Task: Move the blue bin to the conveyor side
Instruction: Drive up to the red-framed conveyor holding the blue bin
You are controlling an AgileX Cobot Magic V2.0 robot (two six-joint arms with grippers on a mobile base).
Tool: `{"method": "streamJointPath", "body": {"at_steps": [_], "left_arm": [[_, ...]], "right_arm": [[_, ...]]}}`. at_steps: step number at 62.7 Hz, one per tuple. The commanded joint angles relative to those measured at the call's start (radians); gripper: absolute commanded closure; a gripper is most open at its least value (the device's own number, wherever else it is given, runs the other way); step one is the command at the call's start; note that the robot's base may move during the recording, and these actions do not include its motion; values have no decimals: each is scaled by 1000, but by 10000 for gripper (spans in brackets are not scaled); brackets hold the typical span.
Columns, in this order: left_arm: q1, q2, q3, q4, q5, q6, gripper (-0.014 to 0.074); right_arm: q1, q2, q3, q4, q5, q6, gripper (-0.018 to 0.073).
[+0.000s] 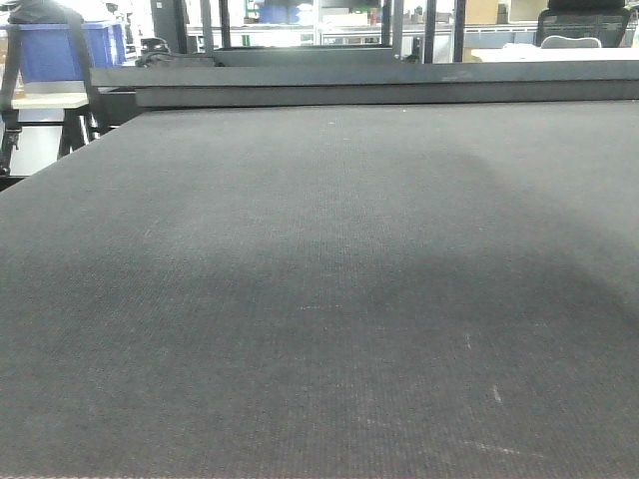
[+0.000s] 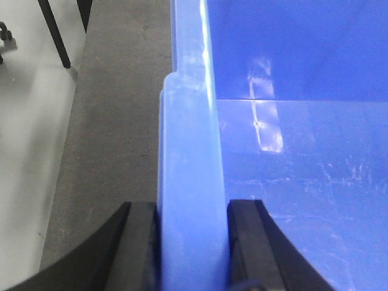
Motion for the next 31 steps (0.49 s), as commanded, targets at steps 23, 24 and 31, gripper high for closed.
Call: {"method": "streamJointPath", "body": {"at_steps": [23,24,31], "left_arm": [[-6,-21,-13,26,-97,1,616],[-6,-21,-13,26,-97,1,616],[-6,-21,-13,26,-97,1,616]], "right_arm": [[4,-25,-17,1,-141,-26,638],[4,-25,-17,1,-143,-26,638],[4,-25,-17,1,-150,-26,638]]}}
